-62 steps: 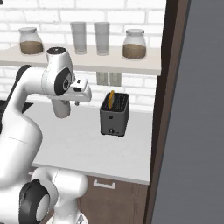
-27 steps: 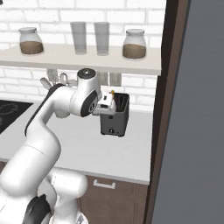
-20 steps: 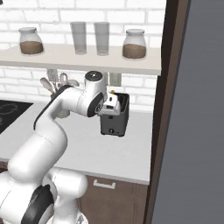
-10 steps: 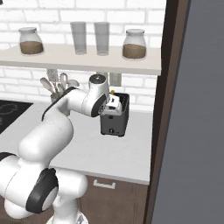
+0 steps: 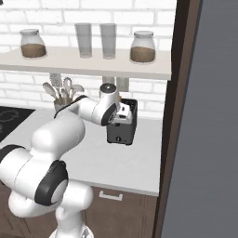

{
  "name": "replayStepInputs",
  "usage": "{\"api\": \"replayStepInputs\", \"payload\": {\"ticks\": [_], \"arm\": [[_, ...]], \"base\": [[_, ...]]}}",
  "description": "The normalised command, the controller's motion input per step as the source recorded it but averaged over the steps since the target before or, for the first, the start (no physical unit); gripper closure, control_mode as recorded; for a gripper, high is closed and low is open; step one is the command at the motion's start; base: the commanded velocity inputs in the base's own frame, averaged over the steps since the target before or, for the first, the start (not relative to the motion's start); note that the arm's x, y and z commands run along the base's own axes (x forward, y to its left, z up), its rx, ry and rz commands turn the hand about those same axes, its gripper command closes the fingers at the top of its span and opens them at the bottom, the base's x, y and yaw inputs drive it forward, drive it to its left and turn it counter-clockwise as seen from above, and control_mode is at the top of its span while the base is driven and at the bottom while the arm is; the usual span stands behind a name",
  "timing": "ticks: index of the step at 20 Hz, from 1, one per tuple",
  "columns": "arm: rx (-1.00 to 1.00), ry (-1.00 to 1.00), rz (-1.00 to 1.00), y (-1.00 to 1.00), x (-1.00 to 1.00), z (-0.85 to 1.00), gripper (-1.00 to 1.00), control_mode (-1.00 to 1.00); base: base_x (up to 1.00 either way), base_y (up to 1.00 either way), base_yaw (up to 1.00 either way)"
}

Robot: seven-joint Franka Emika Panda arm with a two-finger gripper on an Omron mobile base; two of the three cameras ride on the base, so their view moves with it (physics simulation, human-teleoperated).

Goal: Start the toaster. Once the lever pops up, take the bread to the plate on the dining counter.

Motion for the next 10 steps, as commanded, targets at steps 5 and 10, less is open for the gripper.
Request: {"api": "replayStepInputs", "payload": {"ticks": [5,10], "arm": [[0.00,0.00,0.00,-0.02,0.38,-0.11,1.00,-1.00],[0.00,0.00,0.00,0.00,0.37,-0.21,1.00,-1.00]], "base": [[0.00,0.00,0.00],[0.00,0.00,0.00]]}}
